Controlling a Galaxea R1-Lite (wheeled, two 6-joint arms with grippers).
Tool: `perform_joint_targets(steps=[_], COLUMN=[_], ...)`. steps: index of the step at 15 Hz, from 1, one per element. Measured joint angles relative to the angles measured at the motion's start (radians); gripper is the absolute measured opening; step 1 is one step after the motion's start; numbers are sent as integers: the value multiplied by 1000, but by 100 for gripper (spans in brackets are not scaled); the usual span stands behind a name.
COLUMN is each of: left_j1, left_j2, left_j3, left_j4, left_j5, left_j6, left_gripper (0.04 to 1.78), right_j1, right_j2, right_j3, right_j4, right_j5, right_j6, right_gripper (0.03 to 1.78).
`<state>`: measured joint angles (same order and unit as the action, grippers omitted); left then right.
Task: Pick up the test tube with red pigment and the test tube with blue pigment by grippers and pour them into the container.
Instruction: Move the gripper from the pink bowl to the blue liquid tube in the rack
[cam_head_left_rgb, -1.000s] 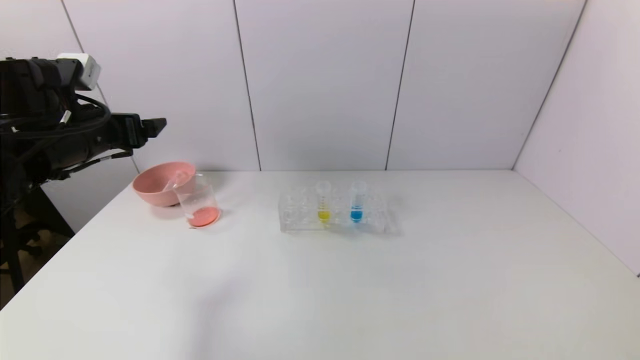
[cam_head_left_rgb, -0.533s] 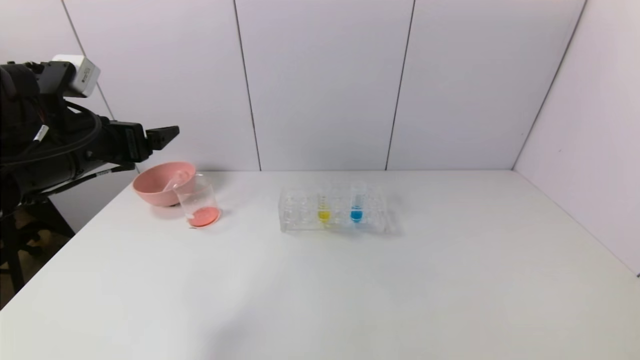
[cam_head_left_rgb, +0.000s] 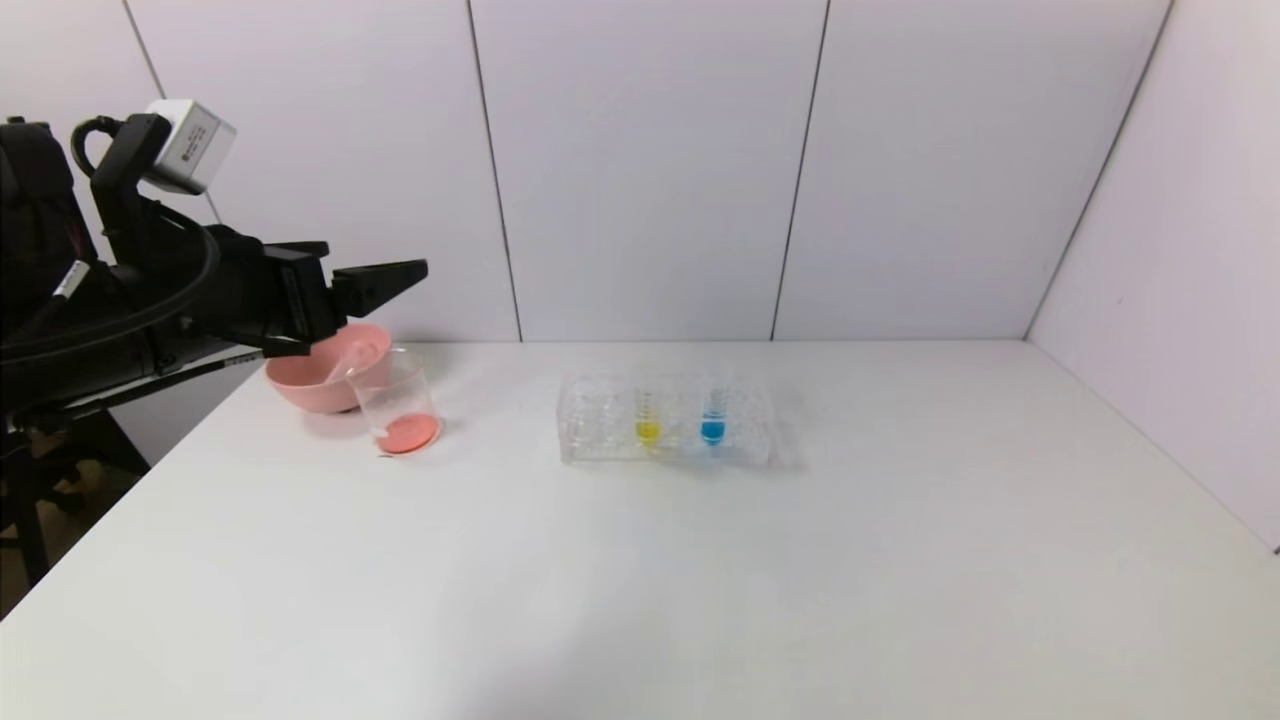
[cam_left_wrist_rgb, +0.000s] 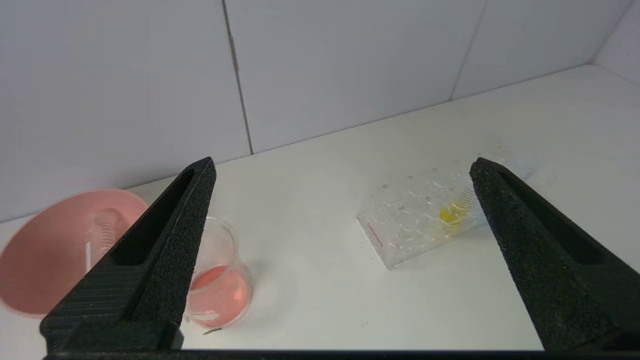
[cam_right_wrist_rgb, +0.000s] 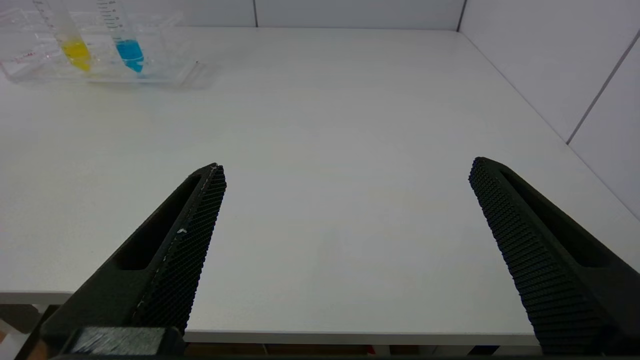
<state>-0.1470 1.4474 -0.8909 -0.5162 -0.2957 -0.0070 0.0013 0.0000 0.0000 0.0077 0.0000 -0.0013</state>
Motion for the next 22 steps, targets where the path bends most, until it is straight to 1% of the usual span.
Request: perform_joint_targets(steps=[3, 6, 9, 12, 14, 17, 20, 22], left_j1=[-47, -94, -157, -220, -264, -326, -390, -424], left_j2=[11, 36, 80, 147, 189, 231, 266, 298], left_j3=[20, 46, 70, 93, 106, 114, 104, 94], left_j4=[0, -14, -91, -212, -278, -288, -293, -319], left_j5=[-80, -89, -89, -89, -86, -76, -6, 20], left_j6=[-26, -28, -30, -32, -30, -31, -34, -34], left_gripper=[177, 177, 177, 177, 177, 177, 177, 177], right_j1=[0, 0, 0, 0, 0, 0, 0, 0], right_j2=[0, 0, 0, 0, 0, 0, 0, 0], right_j3=[0, 0, 0, 0, 0, 0, 0, 0], right_j4=[0, 0, 0, 0, 0, 0, 0, 0], right_j5=[0, 0, 0, 0, 0, 0, 0, 0], right_j6=[0, 0, 0, 0, 0, 0, 0, 0], right_gripper=[177, 177, 177, 177, 177, 178, 177, 177])
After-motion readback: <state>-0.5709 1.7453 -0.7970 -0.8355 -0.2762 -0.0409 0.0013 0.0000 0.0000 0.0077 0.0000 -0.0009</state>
